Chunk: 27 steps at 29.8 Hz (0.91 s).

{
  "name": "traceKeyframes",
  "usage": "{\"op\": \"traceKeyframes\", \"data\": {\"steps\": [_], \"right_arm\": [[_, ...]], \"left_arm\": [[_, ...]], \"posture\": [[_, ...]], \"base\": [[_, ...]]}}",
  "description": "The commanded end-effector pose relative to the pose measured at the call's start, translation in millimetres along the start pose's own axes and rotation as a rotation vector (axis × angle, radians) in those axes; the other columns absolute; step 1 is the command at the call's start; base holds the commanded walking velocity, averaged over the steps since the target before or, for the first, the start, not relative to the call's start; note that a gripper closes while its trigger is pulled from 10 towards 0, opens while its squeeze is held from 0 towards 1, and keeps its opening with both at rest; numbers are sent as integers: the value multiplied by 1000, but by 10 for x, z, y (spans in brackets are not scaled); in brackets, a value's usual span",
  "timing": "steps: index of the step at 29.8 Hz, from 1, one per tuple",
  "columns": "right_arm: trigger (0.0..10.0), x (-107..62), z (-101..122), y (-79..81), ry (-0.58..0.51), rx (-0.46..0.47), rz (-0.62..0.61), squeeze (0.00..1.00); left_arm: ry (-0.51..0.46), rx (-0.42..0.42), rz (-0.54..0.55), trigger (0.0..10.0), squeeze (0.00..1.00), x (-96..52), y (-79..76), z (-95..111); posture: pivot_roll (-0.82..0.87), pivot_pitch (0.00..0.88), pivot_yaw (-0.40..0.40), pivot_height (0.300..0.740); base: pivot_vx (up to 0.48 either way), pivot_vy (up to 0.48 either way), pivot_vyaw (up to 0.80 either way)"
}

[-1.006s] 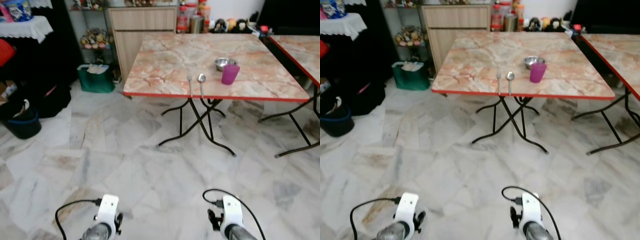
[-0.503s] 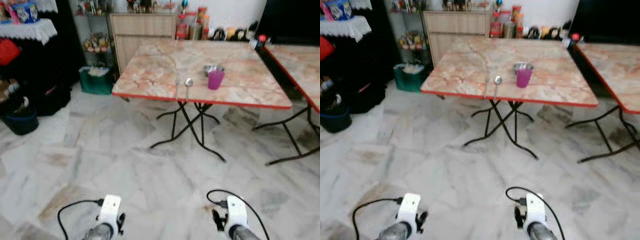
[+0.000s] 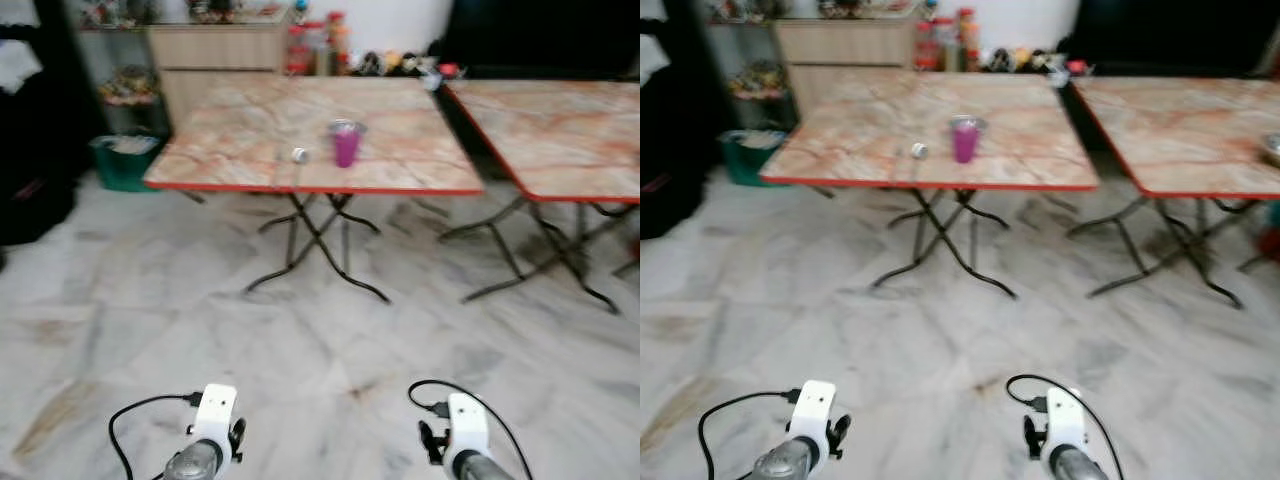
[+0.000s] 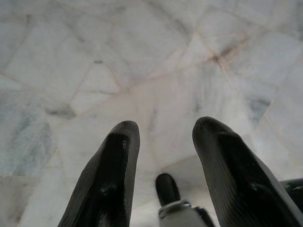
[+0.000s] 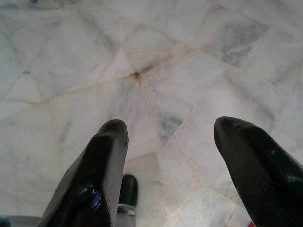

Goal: Setting the table

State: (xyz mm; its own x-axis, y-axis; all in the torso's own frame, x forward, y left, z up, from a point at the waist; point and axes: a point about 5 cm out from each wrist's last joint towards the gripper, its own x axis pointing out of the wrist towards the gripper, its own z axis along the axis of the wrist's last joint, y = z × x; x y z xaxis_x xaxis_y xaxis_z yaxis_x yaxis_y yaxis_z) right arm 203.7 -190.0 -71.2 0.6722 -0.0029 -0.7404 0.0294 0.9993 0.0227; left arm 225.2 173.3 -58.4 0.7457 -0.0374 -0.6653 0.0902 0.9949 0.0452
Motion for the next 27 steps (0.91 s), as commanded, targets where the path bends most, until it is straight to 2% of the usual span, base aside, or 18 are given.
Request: {"op": "traceKeyframes", "data": {"steps": [1,6,8,11,14,21,23,27], "right_arm": [[10000,9,46,-8,-15,-2,-5,0],[10000,9,51,-6,-18,-10,-7,0],[10000,3,48,-21,-29,15,-12,0],[10000,-32,-75,-60,-2,21,-23,0],[10000,-113,-333,-110,72,-4,-32,0],[10000,-147,-423,-120,85,23,-40,0],[10000,-186,-518,-139,102,45,-59,0],[10000,-165,-474,-120,97,31,-51,0]], "left_arm": [[5,-16,13,10000,0,4,19,7],[-10,-71,51,10000,0,14,43,47],[-22,-77,54,10000,0,21,44,76],[-30,-77,55,10000,0,25,54,99],[-26,-87,69,10000,0,19,76,84],[-21,-106,89,10000,0,5,114,51],[-12,-131,113,10000,0,-11,140,7],[-13,-129,109,10000,0,-10,121,4]], "posture": [[-72,0,-15,740],[-71,0,-14,740],[-59,0,-20,740],[-60,0,-19,740],[-55,0,-18,740],[-64,0,-9,740],[-71,0,4,740],[-79,0,8,740]], "base": [[0,0,0],[0,0,0],[0,0,0],[0,0,0],[0,0,0],[0,0,0],[120,0,0],[255,0,0]]}}
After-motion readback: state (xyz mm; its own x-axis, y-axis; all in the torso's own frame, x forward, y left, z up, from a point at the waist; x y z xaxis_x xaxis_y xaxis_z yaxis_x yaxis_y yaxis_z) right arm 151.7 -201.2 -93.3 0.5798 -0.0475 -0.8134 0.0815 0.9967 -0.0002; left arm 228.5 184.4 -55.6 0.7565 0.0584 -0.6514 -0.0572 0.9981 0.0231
